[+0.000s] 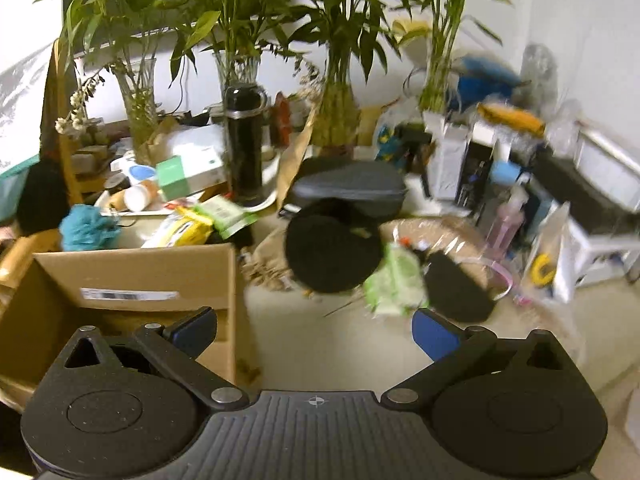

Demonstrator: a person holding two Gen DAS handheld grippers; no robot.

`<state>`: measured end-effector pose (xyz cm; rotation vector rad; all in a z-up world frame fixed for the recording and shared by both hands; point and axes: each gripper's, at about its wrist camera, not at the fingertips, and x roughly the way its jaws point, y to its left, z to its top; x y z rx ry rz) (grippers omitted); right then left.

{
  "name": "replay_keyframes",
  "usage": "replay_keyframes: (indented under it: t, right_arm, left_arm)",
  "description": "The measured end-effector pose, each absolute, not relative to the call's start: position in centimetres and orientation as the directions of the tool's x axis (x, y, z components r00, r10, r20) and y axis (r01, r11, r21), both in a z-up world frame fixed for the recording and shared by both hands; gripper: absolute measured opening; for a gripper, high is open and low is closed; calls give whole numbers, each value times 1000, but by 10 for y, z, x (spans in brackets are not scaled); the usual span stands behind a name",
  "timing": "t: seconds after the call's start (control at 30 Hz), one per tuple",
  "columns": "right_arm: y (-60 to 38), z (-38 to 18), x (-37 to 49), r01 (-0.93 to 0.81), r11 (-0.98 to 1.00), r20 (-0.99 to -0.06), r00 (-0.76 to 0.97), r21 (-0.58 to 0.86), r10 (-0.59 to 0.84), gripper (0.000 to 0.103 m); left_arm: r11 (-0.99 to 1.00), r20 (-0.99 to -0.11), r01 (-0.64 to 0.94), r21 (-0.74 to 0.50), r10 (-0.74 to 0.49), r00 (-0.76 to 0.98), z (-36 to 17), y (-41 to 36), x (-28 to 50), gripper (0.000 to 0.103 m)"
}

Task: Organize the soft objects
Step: 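Close the right gripper on the round black foam cushion while the left tool approaches the blue loofah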

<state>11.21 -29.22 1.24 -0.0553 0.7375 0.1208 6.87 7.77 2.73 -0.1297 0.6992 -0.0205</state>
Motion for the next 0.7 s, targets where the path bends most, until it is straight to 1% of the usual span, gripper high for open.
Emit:
replay_keyframes:
  t: [0.07, 0.23, 0.37, 0.5, 0.63, 0.7]
  right_arm:
    - [-295, 12, 118, -141, 990, -675, 731, -12, 96, 103]
    - [-306, 7, 138, -115, 992, -699, 706, 46, 114, 103]
    - [-311, 3, 159, -96, 994, -712, 694, 55, 106, 103]
    - [-315, 0, 175, -117, 992, -672, 731, 48, 119, 103]
    - [-313, -11, 198, -120, 993, -632, 771, -14, 84, 103]
    - [-311, -19, 208, -131, 991, -626, 774, -22, 89, 103]
  left_arm:
    - [993, -635, -40, -112, -41, 771, 26, 81, 74, 103]
    - [997, -602, -54, -59, 8, 799, 24, 82, 90, 103]
    - [995, -571, -80, -59, 32, 820, 26, 89, 107, 103]
    - [995, -550, -82, -56, 38, 834, 21, 97, 130, 103]
    - [995, -546, -99, -27, 69, 835, 7, 101, 147, 103]
    - [996, -547, -90, -4, 73, 834, 0, 101, 150, 103]
